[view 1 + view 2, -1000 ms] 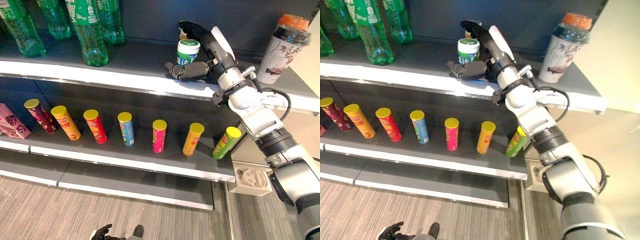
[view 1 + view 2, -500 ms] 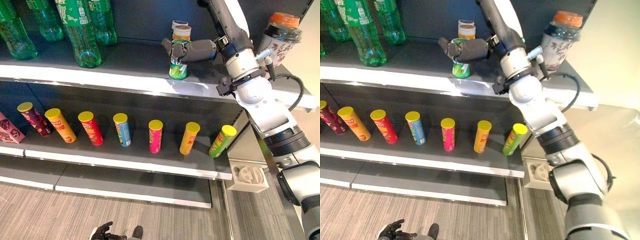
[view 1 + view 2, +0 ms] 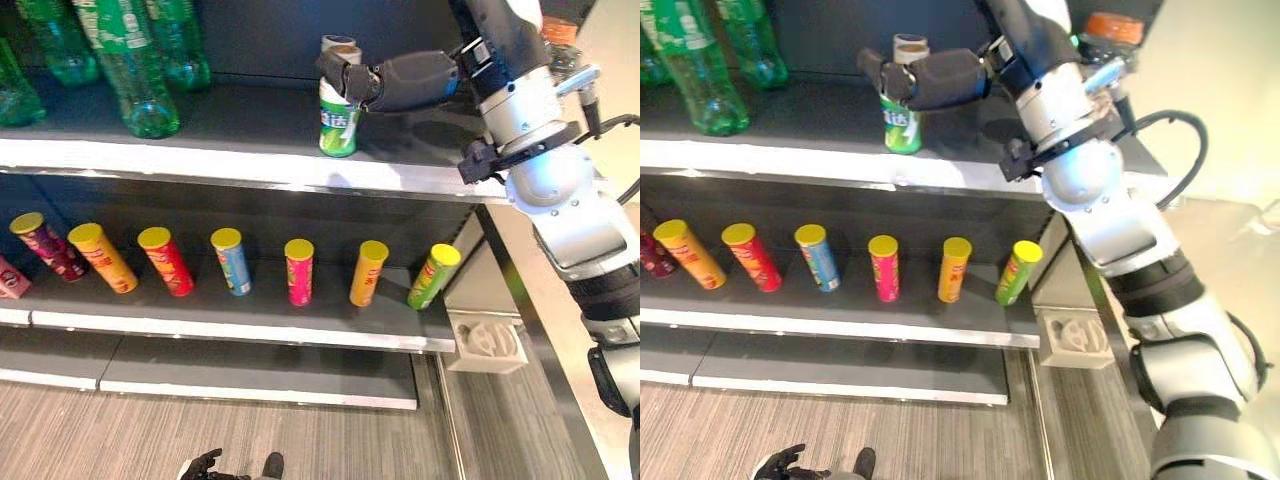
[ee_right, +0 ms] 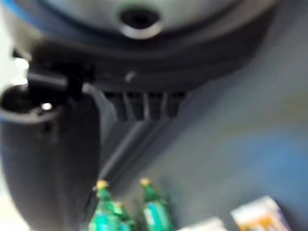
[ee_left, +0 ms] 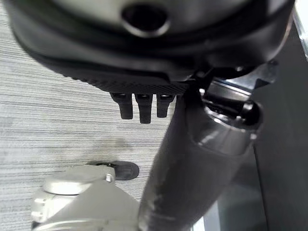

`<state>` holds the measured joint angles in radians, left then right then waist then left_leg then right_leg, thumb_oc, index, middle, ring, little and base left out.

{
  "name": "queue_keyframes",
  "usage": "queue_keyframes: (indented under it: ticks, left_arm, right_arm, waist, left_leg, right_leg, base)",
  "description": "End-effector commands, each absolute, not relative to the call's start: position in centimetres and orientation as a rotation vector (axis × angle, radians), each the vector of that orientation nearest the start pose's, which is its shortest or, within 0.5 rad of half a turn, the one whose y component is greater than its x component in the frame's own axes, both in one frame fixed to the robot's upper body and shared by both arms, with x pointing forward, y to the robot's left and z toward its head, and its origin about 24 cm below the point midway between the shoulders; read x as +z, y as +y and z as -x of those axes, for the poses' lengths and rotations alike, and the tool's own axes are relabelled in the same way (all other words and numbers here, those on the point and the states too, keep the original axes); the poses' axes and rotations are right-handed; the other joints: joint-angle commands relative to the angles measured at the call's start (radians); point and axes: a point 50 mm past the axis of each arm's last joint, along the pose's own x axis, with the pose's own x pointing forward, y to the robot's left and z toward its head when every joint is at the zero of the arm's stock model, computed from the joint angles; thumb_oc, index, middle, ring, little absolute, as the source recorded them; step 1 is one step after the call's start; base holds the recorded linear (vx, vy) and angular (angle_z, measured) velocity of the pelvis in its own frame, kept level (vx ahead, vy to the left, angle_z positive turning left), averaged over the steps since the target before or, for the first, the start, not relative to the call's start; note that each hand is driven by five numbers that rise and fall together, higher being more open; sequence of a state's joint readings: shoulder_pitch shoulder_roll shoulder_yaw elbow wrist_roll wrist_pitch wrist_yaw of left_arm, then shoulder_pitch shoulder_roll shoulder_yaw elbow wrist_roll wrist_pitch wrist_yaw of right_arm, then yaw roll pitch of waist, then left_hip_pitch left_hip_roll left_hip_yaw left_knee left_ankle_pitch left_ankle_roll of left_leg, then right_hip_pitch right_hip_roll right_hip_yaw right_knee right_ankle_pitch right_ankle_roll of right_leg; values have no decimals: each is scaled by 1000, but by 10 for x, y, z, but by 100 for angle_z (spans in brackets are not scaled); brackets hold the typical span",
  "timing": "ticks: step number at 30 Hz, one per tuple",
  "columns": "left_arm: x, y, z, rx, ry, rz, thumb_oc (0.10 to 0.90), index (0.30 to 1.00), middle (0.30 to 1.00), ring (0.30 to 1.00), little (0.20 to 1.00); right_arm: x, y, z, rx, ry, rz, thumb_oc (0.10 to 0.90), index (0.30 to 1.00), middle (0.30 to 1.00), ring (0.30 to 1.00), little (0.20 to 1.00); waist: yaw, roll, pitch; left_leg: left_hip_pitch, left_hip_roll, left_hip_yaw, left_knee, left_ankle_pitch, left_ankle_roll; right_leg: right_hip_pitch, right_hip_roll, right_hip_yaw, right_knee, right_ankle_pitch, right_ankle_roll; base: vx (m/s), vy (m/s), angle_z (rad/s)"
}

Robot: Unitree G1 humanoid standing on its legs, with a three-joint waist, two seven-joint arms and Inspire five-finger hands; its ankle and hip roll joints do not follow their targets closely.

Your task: Put the goods on the table back onto the shelves and tidy them up.

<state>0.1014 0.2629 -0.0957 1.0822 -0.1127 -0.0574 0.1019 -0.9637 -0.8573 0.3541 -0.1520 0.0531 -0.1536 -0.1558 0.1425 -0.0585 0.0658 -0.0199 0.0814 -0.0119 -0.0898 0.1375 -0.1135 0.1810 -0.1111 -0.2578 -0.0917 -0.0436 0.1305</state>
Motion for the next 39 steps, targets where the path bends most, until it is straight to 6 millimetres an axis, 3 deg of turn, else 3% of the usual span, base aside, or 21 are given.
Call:
queue_keyframes:
  ticks: [1,10,11,13,16,18,21,26,27,32,33,34,35,36,37,39]
  left_arm:
    - [-145,252,-114,175,1036,-335,800,900,900,900,900]
    - [-141,246,-126,122,989,-339,800,900,900,900,900]
    - [-142,241,-126,101,982,-334,800,900,900,900,900]
    - [-142,237,-127,84,971,-329,800,900,900,900,900]
    - [-142,237,-127,84,972,-329,800,900,900,900,900]
    - [-139,235,-131,71,940,-318,800,900,900,900,900]
    - [-138,234,-129,55,929,-319,800,900,900,900,900]
    - [-137,233,-131,15,913,-345,800,900,900,900,900]
    - [-137,233,-131,15,913,-345,800,900,900,900,900]
    - [-138,228,-129,-24,915,-353,800,900,900,900,900]
    - [-139,225,-128,-42,915,-358,800,900,900,900,900]
    - [-139,225,-128,-41,915,-359,800,900,900,900,900]
    - [-138,222,-130,-52,908,-359,800,900,900,900,900]
    - [-139,219,-131,-61,908,-363,800,900,900,900,900]
    - [-139,219,-131,-60,908,-363,800,900,900,900,900]
    - [-139,215,-136,-59,901,-361,800,900,900,900,900]
  right_arm:
    - [366,-133,-255,221,-1309,774,800,900,900,900,900]
    - [325,-125,-234,522,-1231,587,800,900,900,900,900]
    - [307,-120,-232,600,-1177,467,800,900,900,900,900]
    - [290,-116,-234,659,-1104,400,800,900,900,900,900]
    - [290,-116,-234,659,-1103,399,800,900,900,900,900]
    - [218,-124,-247,725,-741,180,800,900,900,900,900]
    - [171,-136,-244,735,-515,100,800,900,900,900,900]
    - [89,-158,-234,688,-129,128,800,900,900,900,900]
    - [89,-158,-234,687,-128,128,800,900,900,900,900]
    - [40,-183,-228,600,100,217,800,900,900,900,900]
    - [12,-194,-223,541,215,264,800,900,900,900,900]
    - [12,-194,-223,541,214,264,800,900,900,900,900]
    - [-3,-199,-221,502,273,298,800,900,900,900,900]
    - [-34,-209,-212,419,403,354,800,900,900,900,900]
    - [-35,-209,-212,419,402,354,800,900,900,900,900]
    - [-63,-215,-202,324,518,390,800,900,900,900,900]
  waist:
    - [12,-10,-70]
    - [-51,14,-76]
    - [-69,24,-70]
    - [-80,31,-67]
    - [-79,31,-68]
    - [-111,54,-49]
    - [-120,57,-40]
    - [-126,59,-27]
    - [-126,59,-28]
    - [-121,57,-20]
    - [-118,56,-17]
    - [-118,55,-17]
    - [-117,55,-17]
    - [-114,54,-16]
    - [-114,54,-15]
    - [-112,55,-14]
  left_leg:
    - [91,31,115,3,-167,-21]
    - [113,52,180,3,-174,-20]
    - [117,58,193,3,-172,-20]
    - [119,64,209,3,-170,-21]
    - [119,64,211,3,-170,-21]
    - [122,71,227,3,-168,-25]
    - [114,70,226,3,-165,-27]
    - [98,72,221,8,-160,-34]
    - [97,72,221,8,-160,-34]
    - [83,70,209,9,-154,-36]
    - [81,68,204,9,-153,-35]
    - [81,68,204,9,-153,-35]
    - [80,67,201,9,-153,-34]
    - [80,63,196,9,-154,-32]
    - [81,63,196,9,-154,-32]
    - [82,60,193,9,-156,-29]
  right_leg:
    - [-112,-36,21,57,-15,90]
    - [-140,-19,82,58,-12,90]
    - [-149,-13,101,58,-11,88]
    - [-156,-7,118,57,-9,86]
    - [-156,-7,119,57,-9,85]
    - [-165,-1,138,68,-11,82]
    - [-171,-2,138,74,-13,81]
    - [-178,-3,128,76,-15,82]
    - [-179,-3,128,76,-15,82]
    - [-186,-8,119,77,-14,86]
    - [-185,-10,117,75,-12,86]
    - [-184,-10,117,75,-12,86]
    - [-183,-11,115,75,-12,86]
    - [-181,-11,114,75,-13,86]
    - [-181,-11,114,75,-13,86]
    - [-177,-10,111,75,-14,85]
  base:
    - [-21,-12,-28]
    - [-31,-16,-30]
    - [-51,-22,-40]
    - [-43,-22,-39]
    - [-15,0,-28]
    - [-70,7,-4]
    - [-27,-4,-15]
    - [-1,-1,-1]
    - [-13,-10,6]
    - [-1,0,1]
    - [-5,1,9]
    - [-3,2,9]
    - [11,0,10]
    - [11,0,8]
    - [15,-1,14]
    - [14,-2,14]
